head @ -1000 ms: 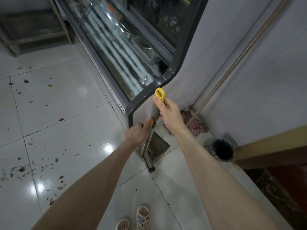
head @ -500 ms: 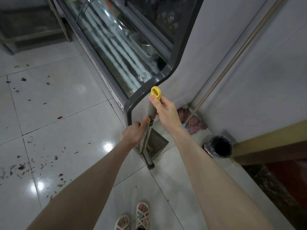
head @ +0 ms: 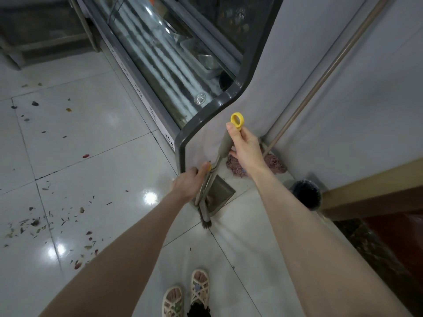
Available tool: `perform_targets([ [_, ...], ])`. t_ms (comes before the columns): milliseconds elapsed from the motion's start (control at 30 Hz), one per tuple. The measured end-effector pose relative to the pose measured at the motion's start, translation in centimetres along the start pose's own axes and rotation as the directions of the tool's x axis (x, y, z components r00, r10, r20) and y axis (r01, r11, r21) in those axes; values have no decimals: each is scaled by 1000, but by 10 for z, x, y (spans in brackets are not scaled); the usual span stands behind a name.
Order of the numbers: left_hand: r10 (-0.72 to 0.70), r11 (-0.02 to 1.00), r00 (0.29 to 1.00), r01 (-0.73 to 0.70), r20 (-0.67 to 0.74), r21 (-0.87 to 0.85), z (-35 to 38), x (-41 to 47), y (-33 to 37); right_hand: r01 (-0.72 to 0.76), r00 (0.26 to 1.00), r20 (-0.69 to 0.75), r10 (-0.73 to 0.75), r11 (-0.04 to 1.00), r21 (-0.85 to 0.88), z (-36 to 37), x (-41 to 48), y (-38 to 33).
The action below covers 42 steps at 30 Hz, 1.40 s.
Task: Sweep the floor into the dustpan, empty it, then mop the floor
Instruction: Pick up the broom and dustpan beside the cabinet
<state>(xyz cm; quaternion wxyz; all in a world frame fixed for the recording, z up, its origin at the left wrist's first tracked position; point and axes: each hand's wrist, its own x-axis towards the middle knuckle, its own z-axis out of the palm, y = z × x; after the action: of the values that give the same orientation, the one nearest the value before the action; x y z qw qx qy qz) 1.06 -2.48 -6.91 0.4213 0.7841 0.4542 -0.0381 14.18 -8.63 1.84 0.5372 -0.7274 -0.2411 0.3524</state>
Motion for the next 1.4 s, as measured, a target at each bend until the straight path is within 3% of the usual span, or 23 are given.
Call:
perform_targets([
  [133, -13, 998, 999, 15, 41, -58, -3, -16, -11, -13, 994, -109, 1, 993, -114, -9, -19, -1],
  [267, -26, 966, 989, 62, 145, -249, -2, -33, -17, -41, 983, -182, -1, 972, -232, -24, -43, -2],
  [500, 67, 831, 912, 173, 404, -529, 9, -60, -24, -261, 953, -157, 259, 965, 12, -44, -78, -8],
  [567, 65, 829, 912, 177, 406, -530, 18, -69, -26, -335, 937, -66, 342, 937, 102, -48, -90, -12],
  [700, 70, 848, 917, 153, 394, -507, 33, -86, -30, -470, 882, 38, 469, 875, 116, -50, -108, -13],
  [900, 43, 881, 971, 74, 234, -467, 36, -107, -40, -695, 718, 191, 669, 696, 180, -41, -132, 2],
  [1033, 55, 928, 989, 0, 137, -372, 38, -120, -50, -757, 653, 225, 723, 627, 185, -23, -150, 26],
  [1133, 36, 911, 994, 11, 106, -412, 38, -134, -56, -795, 606, 274, 747, 574, 195, -10, -166, 31],
  [1400, 72, 923, 996, -48, 48, -382, 25, -201, -78, -755, 656, 256, 710, 619, 218, -6, -236, 26],
])
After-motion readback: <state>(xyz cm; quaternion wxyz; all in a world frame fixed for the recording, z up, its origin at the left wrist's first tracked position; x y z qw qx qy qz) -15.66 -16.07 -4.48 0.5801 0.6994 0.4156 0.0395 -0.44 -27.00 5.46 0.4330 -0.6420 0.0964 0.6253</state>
